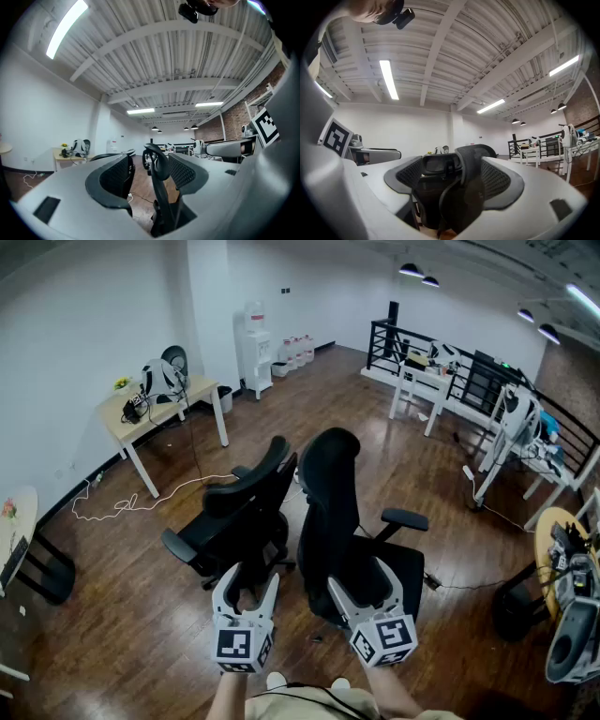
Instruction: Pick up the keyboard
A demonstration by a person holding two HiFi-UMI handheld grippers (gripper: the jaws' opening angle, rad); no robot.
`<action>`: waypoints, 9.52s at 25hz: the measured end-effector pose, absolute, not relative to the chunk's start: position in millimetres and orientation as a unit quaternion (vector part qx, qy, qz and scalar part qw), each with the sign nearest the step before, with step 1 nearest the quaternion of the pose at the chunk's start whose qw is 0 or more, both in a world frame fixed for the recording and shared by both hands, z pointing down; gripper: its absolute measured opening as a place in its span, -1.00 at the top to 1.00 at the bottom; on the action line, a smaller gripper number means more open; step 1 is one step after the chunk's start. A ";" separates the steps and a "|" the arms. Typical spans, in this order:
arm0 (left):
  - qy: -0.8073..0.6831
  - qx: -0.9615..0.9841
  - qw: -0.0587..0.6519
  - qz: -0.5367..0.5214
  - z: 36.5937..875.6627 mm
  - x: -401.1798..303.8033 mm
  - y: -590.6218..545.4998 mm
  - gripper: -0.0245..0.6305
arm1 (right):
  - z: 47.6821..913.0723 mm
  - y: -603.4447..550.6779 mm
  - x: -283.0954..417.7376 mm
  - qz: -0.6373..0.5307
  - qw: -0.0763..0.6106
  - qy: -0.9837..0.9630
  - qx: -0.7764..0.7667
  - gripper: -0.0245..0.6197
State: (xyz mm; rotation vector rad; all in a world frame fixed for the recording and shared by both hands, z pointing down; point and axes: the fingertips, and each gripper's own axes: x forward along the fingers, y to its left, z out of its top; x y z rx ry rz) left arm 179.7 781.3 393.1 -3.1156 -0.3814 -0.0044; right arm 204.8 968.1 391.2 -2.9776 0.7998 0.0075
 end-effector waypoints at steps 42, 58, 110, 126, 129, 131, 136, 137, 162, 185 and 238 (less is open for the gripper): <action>0.539 -0.842 -0.012 0.006 423.1 -119.6 170.6 0.12 | 413.9 160.0 53.7 -0.053 0.068 0.840 -0.536 -0.31; 0.551 -0.834 -0.005 -0.024 431.4 -99.7 28.8 0.12 | 449.3 13.9 56.6 -0.081 0.072 0.850 -0.516 -0.31; 0.547 -0.836 -0.033 -0.034 458.6 -14.0 -577.7 0.12 | 469.5 -568.4 205.6 -0.115 0.079 0.815 -0.562 -0.31; 0.495 -0.866 -0.022 -0.066 484.2 5.2 -784.8 0.12 | 477.7 -758.3 218.3 -0.105 0.041 0.792 -0.600 -0.31; 0.495 -0.865 -0.032 -0.069 488.9 -9.5 -822.9 0.12 | 482.1 -803.0 192.2 -0.109 0.024 0.802 -0.586 -0.31; 0.497 -0.864 -0.043 -0.071 494.9 -22.3 -845.0 0.12 | 487.0 -827.5 174.2 -0.113 0.015 0.808 -0.578 -0.31; 0.496 -0.862 -0.064 -0.076 511.9 -50.0 -891.1 0.12 | 505.0 -876.1 140.1 -0.125 -0.013 0.815 -0.565 -0.31; 0.495 -0.863 -0.067 -0.078 515.4 -54.0 -898.4 0.12 | 508.2 -884.2 134.6 -0.127 -0.018 0.816 -0.564 -0.31; 0.469 -0.760 -0.382 -0.237 806.8 -148.5 -971.9 0.02 | 761.4 -895.2 191.0 -0.307 -0.212 0.731 -0.572 -0.31; 0.436 -0.746 -0.479 -0.156 877.7 -134.4 -1031.4 -0.21 | 865.6 -951.2 247.3 -0.412 -0.198 0.744 -0.488 -0.16; 0.450 -0.886 -0.029 0.109 434.0 -149.5 -1072.0 0.10 | 438.6 -1040.4 252.0 -0.002 0.123 0.859 -0.497 0.12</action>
